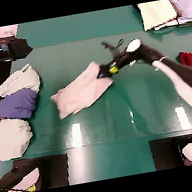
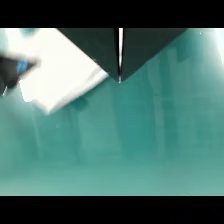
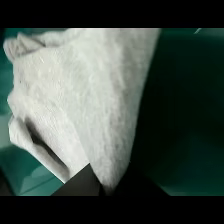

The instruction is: Fold the shirts.

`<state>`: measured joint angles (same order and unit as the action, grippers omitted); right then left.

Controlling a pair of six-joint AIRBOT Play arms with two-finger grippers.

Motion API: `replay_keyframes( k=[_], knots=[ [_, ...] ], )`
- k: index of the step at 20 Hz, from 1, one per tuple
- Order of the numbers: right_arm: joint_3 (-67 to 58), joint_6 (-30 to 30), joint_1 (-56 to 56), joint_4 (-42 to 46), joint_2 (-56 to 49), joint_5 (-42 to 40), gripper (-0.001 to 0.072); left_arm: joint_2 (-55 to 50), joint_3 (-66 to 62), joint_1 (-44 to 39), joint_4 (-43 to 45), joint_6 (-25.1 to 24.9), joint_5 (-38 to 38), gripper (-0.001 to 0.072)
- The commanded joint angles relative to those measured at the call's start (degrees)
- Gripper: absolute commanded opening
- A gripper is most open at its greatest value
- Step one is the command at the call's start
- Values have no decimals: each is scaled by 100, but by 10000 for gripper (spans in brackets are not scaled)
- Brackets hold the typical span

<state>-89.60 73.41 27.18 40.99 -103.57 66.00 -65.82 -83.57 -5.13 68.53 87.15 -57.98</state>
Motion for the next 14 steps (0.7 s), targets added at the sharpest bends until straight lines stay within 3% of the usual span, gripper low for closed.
replay_keyframes(
  k=[1,5,10,14],
  knots=[
    [-48,330,-1178,940,629,157,13,4,-4,-426,0,-20,199,20],
    [-50,483,-3108,1696,1296,319,13,4,-4,-501,-129,-15,308,20],
    [-57,483,-5320,1687,1547,-33,13,4,-4,-501,-175,-13,308,20],
    [-55,468,-6251,1344,1534,-529,13,4,-4,-501,-181,-11,308,20]
  ],
)
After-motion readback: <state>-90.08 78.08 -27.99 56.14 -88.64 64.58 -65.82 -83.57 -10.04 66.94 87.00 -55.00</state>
